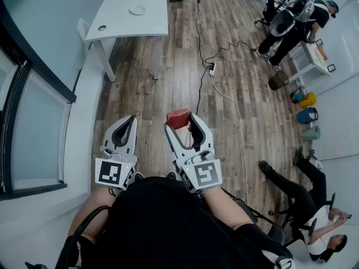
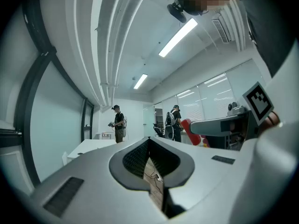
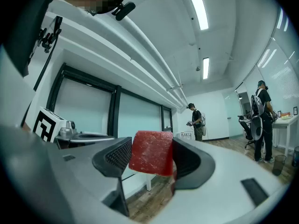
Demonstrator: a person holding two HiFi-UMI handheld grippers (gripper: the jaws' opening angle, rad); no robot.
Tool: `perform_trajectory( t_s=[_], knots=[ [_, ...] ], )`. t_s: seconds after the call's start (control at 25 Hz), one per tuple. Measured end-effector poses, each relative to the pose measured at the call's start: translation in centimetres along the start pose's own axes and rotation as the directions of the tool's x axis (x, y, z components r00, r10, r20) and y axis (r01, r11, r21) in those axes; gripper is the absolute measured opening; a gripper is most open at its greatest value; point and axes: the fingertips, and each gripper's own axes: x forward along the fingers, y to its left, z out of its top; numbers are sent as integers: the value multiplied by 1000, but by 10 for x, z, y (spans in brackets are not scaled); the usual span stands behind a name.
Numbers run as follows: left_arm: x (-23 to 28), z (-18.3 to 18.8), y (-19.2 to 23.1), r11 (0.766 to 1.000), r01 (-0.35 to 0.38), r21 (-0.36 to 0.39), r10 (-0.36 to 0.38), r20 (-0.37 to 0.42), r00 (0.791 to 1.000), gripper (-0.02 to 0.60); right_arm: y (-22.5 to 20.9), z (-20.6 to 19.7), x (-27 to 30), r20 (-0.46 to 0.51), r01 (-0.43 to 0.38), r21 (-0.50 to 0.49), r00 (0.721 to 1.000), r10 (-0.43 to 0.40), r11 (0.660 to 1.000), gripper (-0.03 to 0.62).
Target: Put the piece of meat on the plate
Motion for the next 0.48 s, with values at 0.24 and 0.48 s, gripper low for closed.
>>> perform_trajectory(
  t_s=[0.24,0.48],
  knots=[
    [2,-8,-5,1000,-16,-15,16,-6,1000,3,-7,-9,-1,-24,8,-9,1000,-8,1000,279],
    [12,-9,-21,999,-28,-47,27,-20,999,3,-20,-4,0,6,-6,25,1000,6,1000,278]
  ],
)
